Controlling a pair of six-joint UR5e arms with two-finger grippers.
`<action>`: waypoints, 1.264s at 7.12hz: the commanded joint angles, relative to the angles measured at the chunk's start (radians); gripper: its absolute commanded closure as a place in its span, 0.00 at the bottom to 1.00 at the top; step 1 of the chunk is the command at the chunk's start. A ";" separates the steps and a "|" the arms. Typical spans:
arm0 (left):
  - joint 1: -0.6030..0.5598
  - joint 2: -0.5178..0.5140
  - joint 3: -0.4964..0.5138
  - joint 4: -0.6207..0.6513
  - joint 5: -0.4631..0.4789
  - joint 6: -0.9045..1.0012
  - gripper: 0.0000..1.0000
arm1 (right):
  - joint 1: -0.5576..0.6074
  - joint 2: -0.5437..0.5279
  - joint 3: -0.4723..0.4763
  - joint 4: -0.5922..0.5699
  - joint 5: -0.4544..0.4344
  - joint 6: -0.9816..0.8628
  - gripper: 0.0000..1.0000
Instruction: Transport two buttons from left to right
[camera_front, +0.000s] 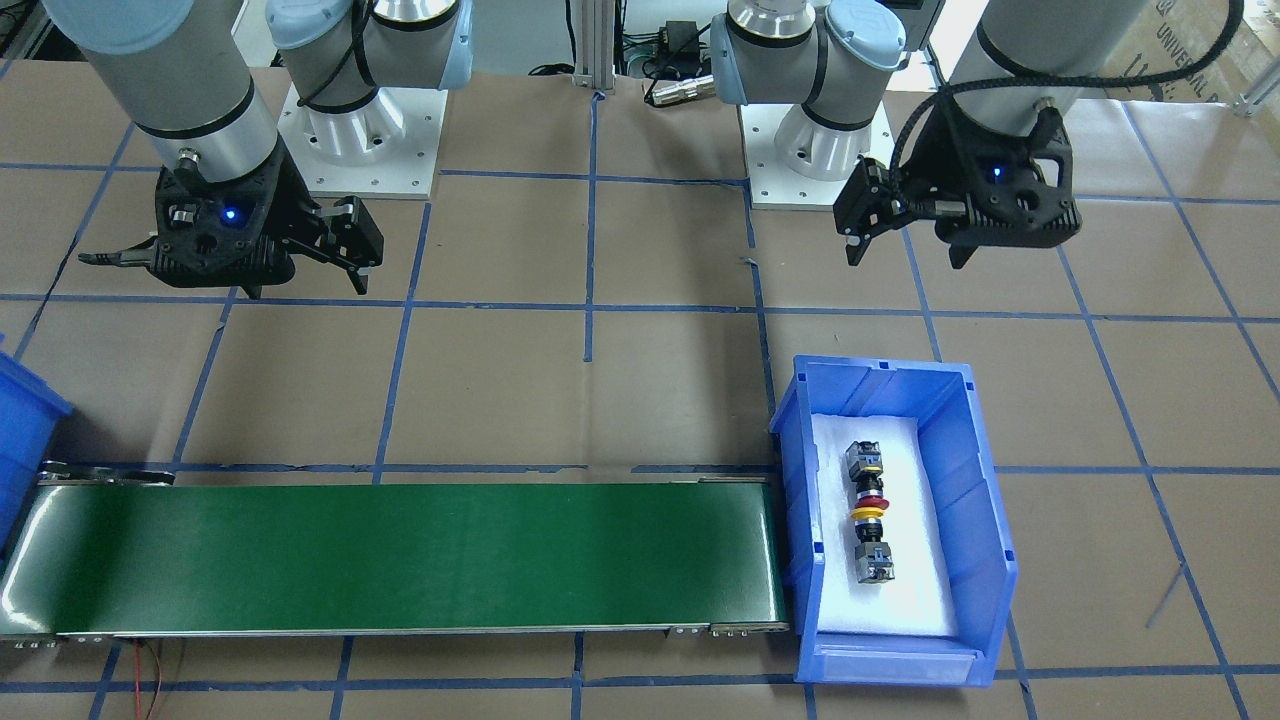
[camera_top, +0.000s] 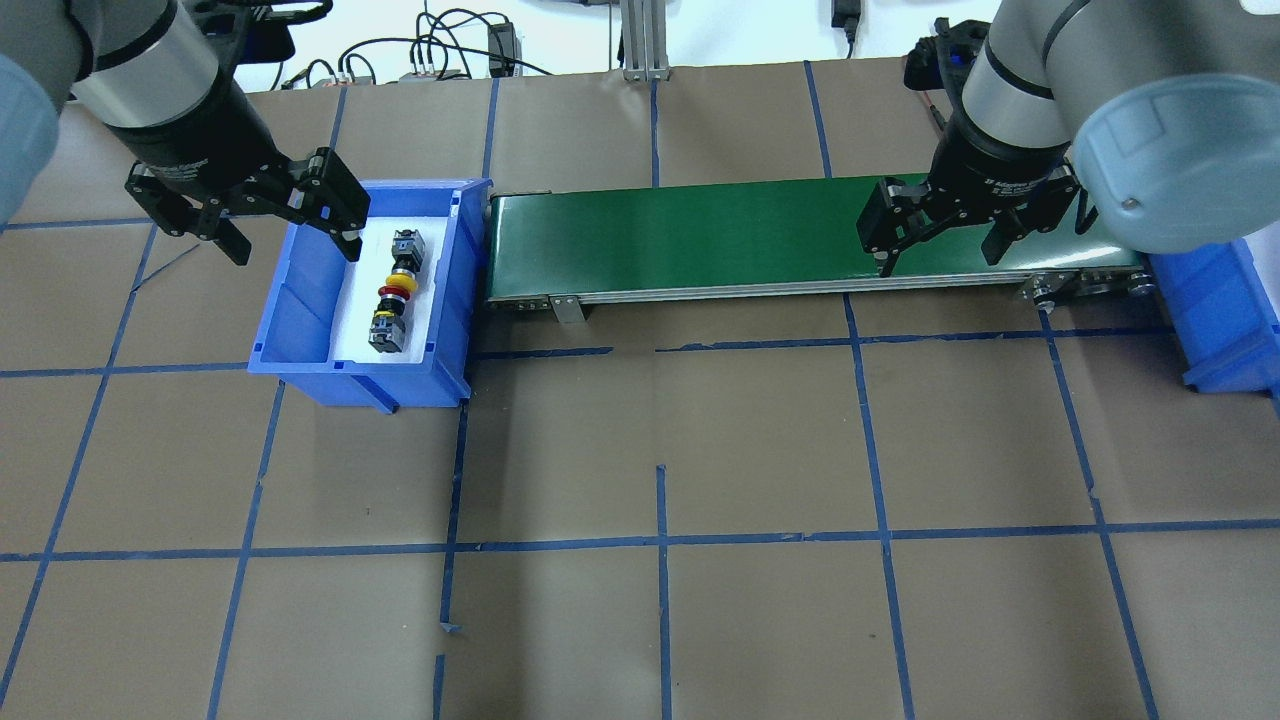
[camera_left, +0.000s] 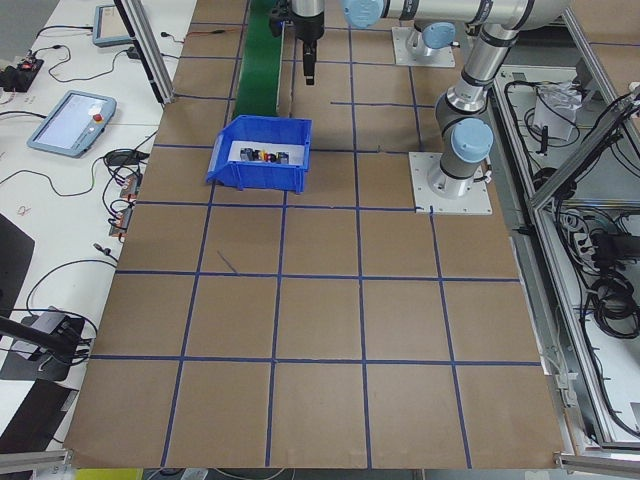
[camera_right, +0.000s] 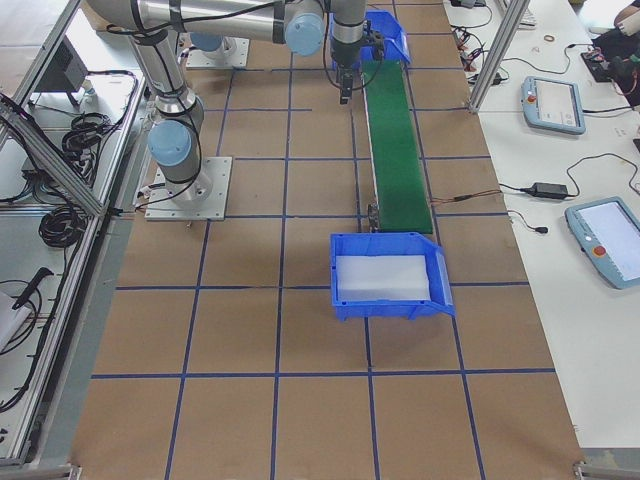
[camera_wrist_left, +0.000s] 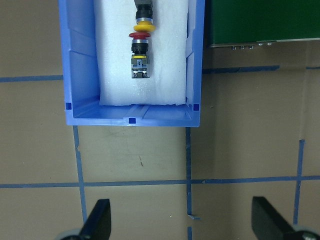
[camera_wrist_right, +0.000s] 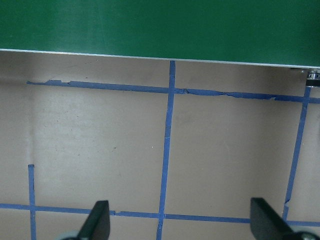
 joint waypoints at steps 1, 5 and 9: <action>0.079 -0.136 -0.012 0.128 -0.022 0.106 0.00 | 0.001 0.001 0.000 0.000 0.002 -0.002 0.00; 0.116 -0.268 -0.080 0.252 -0.058 0.135 0.00 | 0.000 0.003 0.001 0.008 -0.002 -0.017 0.00; 0.117 -0.296 -0.204 0.431 -0.092 0.124 0.00 | -0.012 0.003 0.025 0.000 -0.002 -0.025 0.00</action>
